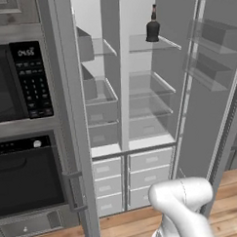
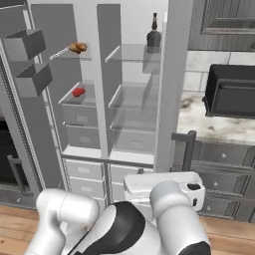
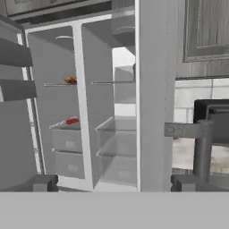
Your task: There's a chicken drumstick in the fridge that needs to be moved to the freezer for freezing. Pick up the chicken drumstick from the fridge, place it on any shelf in the freezer, and close the fridge and freezer doors when done.
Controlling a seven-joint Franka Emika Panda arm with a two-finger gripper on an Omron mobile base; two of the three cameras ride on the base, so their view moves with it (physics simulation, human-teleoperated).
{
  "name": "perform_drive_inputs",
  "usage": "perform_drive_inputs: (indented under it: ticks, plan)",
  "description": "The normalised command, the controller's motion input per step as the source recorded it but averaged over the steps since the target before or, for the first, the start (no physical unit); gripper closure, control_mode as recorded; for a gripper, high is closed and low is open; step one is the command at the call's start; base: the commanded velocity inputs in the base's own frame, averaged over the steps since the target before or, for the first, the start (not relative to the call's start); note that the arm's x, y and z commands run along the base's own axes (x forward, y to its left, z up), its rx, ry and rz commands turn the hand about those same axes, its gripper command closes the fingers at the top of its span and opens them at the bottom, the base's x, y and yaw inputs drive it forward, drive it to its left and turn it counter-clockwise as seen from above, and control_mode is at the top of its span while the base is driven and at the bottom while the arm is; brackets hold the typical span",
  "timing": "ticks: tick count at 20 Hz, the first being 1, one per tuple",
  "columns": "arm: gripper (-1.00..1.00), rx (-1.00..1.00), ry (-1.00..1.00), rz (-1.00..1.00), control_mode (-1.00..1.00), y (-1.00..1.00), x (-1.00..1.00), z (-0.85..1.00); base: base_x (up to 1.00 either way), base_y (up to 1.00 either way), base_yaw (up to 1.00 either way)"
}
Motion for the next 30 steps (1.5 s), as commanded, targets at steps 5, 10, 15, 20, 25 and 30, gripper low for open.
perform_drive_inputs:
  ticks: [5,10,15,20,25,30]
  plan:
    - [-1.0,0.06,-0.07,0.22,-1.0,-0.54,0.59,-0.33,0.0,0.0,0.0]
    - [-1.0,0.03,-0.01,0.22,-1.0,-0.65,0.49,-0.45,0.0,0.0,0.0]
    - [-1.0,0.0,0.0,0.12,-1.0,-0.29,0.64,-0.43,0.0,0.0,0.0]
    - [-1.0,0.0,0.01,0.06,-1.0,-0.31,0.61,-0.32,0.0,0.0,0.0]
    - [-1.0,0.0,0.0,0.1,-1.0,-0.07,0.46,-0.35,0.0,0.0,0.0]
    - [-1.0,0.0,0.0,0.19,-1.0,0.0,0.35,-0.2,0.0,0.0,0.0]
